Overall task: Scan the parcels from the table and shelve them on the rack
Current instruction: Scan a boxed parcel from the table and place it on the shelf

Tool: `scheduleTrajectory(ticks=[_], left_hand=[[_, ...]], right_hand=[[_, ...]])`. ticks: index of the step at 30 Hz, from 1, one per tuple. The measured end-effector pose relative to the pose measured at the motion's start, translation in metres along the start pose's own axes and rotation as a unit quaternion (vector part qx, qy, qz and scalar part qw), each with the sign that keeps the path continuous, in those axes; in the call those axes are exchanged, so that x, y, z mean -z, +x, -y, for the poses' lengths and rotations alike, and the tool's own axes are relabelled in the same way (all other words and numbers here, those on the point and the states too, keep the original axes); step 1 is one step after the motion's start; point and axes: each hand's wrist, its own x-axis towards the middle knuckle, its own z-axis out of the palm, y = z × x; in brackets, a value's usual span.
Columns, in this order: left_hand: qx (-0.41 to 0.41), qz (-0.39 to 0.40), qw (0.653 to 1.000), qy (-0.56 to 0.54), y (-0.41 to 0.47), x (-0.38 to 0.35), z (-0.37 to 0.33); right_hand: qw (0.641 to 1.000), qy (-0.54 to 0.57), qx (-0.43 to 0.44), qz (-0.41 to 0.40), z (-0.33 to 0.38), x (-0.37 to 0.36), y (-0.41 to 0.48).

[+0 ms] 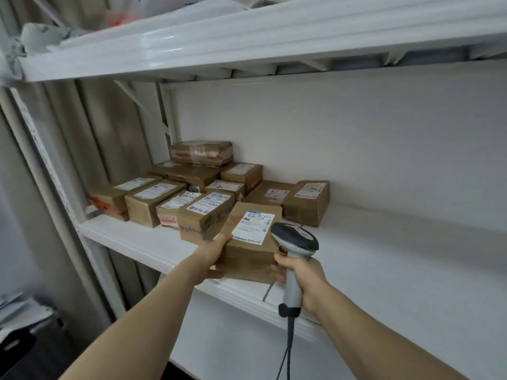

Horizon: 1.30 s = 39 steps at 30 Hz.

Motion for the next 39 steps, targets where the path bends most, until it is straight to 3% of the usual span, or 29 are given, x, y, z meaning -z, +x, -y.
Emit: scheduleTrajectory(ticks=[3, 5, 7, 9, 10, 14, 19, 24, 29, 34, 39], left_hand=[[-0.081, -0.063, 0.989, 0.103, 0.023, 0.001, -0.006], [-0.149, -0.110, 0.945, 0.268, 0.028, 0.006, -0.009], [-0.279, -0.110, 0.839, 0.454, 0.032, 0.014, -0.008], [-0.378, -0.047, 0.729, 0.568, 0.038, 0.018, -0.007], [-0.399, -0.020, 0.699, 0.593, 0.043, 0.019, -0.007], [-0.433, -0.027, 0.679, 0.593, 0.065, 0.024, -0.016], [-0.416, -0.035, 0.687, 0.595, 0.079, 0.021, -0.022], [-0.457, -0.109, 0.661, 0.585, 0.057, 0.000, -0.020], [-0.609, 0.006, 0.602, 0.516, -0.008, -0.077, -0.018], [-0.659, 0.101, 0.553, 0.500, -0.097, -0.182, -0.002], [-0.711, 0.215, 0.511, 0.432, -0.229, -0.299, 0.028]], right_hand=[[1.000, -0.004, -0.002, -0.023, -0.005, -0.021, 0.017], [0.999, -0.007, -0.004, -0.034, -0.008, -0.036, 0.025], [0.999, -0.011, -0.005, -0.047, -0.010, -0.049, 0.030], [0.998, -0.019, -0.004, -0.059, -0.011, -0.060, 0.035], [0.998, -0.026, -0.003, -0.063, -0.010, -0.064, 0.036], [0.995, -0.050, -0.003, -0.083, -0.009, -0.069, 0.034], [0.991, -0.023, 0.009, -0.133, -0.003, -0.049, 0.015], [0.989, 0.012, 0.036, -0.145, 0.007, -0.015, -0.023], [0.982, 0.023, 0.057, -0.180, 0.009, 0.040, -0.089], [0.965, -0.003, 0.064, -0.255, 0.004, 0.123, -0.191], [0.926, -0.016, 0.065, -0.372, -0.014, 0.224, -0.337]])
